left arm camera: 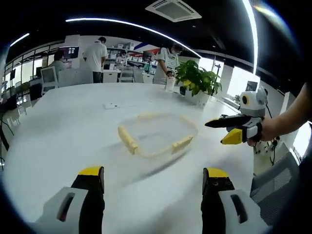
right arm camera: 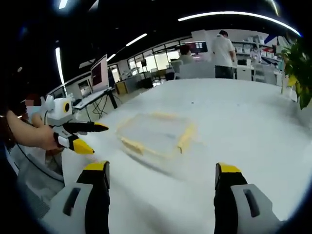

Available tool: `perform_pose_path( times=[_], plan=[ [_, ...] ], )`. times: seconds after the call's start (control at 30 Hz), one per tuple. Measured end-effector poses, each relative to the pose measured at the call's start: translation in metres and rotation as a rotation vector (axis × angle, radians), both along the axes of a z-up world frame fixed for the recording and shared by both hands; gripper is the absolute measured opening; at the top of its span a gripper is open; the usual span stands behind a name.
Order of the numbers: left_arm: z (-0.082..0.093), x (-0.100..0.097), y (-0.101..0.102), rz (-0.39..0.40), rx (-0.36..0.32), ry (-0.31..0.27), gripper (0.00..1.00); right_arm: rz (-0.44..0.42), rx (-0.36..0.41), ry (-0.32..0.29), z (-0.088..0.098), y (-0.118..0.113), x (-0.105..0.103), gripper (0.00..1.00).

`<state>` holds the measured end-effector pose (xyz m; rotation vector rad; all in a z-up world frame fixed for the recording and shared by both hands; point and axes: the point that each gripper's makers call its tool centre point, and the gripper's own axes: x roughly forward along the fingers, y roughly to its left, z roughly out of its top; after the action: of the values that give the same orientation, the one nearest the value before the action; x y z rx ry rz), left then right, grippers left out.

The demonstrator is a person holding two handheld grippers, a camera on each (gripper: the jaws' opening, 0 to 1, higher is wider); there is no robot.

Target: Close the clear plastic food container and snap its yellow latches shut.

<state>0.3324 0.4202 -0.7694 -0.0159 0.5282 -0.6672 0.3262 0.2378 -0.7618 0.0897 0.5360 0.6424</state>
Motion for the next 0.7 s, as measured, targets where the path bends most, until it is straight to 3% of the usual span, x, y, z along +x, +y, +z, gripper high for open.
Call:
perform_pose_path(
  times=[0.27, 0.33, 0.4, 0.63, 0.7],
  plan=[
    [0.005, -0.009, 0.015, 0.030, 0.003, -0.001, 0.80, -0.023, 0.027, 0.001, 0.004, -0.005, -0.012, 0.89],
    [0.008, -0.011, 0.017, 0.031, -0.002, -0.012, 0.79, -0.021, 0.006, -0.034, 0.005, -0.007, -0.013, 0.92],
    [0.009, -0.014, 0.019, 0.031, -0.003, -0.015, 0.79, -0.023, 0.026, 0.005, 0.004, -0.008, -0.016, 0.91],
    [0.012, -0.022, 0.030, 0.048, -0.003, -0.014, 0.80, -0.022, 0.024, -0.021, 0.009, -0.008, -0.023, 0.95],
    [0.013, -0.024, 0.034, 0.054, -0.008, -0.013, 0.80, -0.026, 0.030, -0.003, 0.008, -0.008, -0.025, 0.95]
  ],
)
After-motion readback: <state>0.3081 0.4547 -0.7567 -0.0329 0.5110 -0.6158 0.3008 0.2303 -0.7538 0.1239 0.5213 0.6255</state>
